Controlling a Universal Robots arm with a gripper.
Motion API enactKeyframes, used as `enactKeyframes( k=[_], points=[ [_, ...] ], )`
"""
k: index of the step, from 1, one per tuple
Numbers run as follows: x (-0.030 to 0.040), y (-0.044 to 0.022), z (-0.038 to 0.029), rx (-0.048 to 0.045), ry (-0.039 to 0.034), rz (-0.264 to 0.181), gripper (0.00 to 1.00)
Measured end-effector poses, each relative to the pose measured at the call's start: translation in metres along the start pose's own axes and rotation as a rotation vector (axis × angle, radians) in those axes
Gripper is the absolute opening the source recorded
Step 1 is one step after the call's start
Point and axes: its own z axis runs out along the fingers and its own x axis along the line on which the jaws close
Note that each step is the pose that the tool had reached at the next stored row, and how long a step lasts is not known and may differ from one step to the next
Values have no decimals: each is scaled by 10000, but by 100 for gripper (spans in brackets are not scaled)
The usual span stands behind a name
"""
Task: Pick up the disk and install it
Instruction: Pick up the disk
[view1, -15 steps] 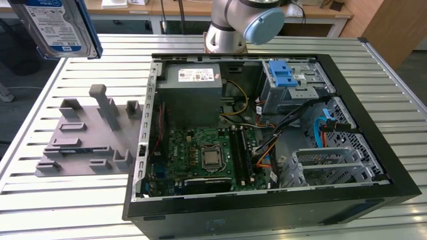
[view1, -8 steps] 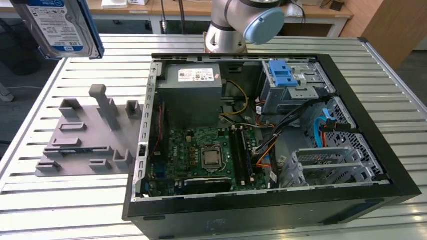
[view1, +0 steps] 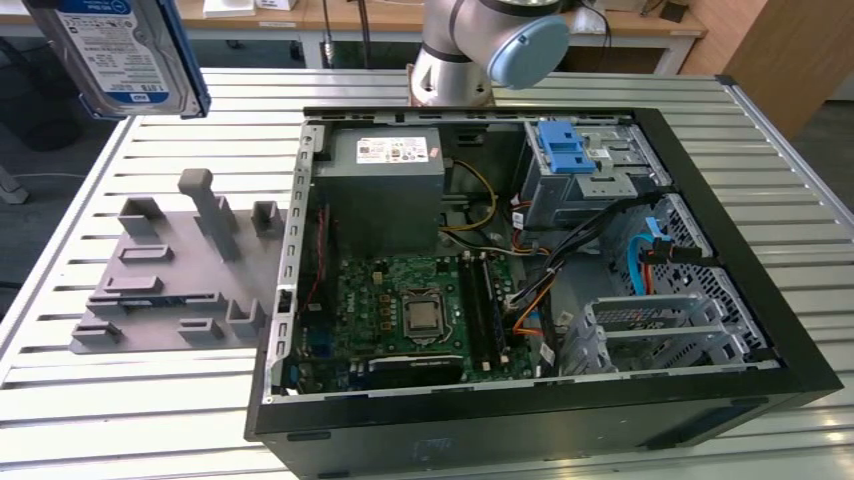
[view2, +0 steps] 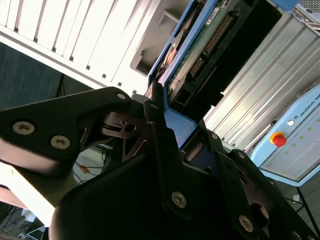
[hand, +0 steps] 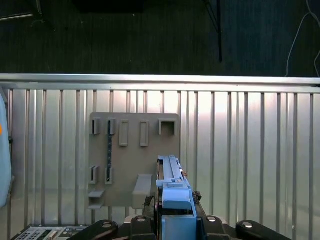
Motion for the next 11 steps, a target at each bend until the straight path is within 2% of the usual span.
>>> enactKeyframes(
  k=[11],
  points=[
    [0, -35, 1, -1, 1, -1, 36]
  ],
)
